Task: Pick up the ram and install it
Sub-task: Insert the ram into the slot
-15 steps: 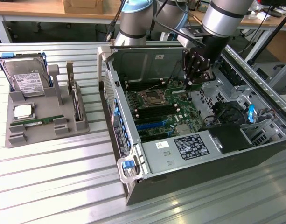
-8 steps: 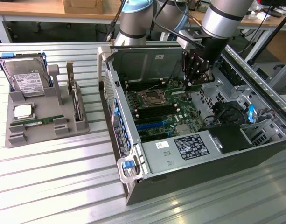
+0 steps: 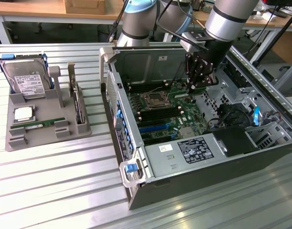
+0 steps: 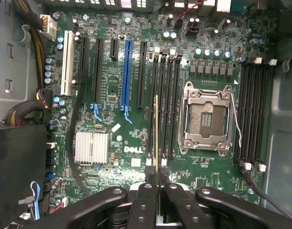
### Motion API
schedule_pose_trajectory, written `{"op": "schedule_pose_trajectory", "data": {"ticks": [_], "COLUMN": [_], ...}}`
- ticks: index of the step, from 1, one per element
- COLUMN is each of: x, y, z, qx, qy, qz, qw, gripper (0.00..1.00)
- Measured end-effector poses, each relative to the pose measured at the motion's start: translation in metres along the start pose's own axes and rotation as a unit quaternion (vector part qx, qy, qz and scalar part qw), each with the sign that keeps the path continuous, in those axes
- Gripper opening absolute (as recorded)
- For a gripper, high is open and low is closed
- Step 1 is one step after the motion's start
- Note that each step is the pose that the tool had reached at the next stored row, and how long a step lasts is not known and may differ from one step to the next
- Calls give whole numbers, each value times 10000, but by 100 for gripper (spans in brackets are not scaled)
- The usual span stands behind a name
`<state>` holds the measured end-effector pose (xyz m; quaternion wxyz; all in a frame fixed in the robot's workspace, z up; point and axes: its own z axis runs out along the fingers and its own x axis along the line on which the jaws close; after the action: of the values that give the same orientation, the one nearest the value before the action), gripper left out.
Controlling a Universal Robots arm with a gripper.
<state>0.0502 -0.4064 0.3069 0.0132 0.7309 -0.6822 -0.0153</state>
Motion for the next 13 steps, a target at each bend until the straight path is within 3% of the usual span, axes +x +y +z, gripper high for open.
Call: {"op": "schedule_pose_trajectory", "data": {"ticks": [13], "x": [0], "y": [-3], "z": [68], "qx": [0], "qy": [0], "qz": [0], "qw": [10000], "gripper": [12]}}
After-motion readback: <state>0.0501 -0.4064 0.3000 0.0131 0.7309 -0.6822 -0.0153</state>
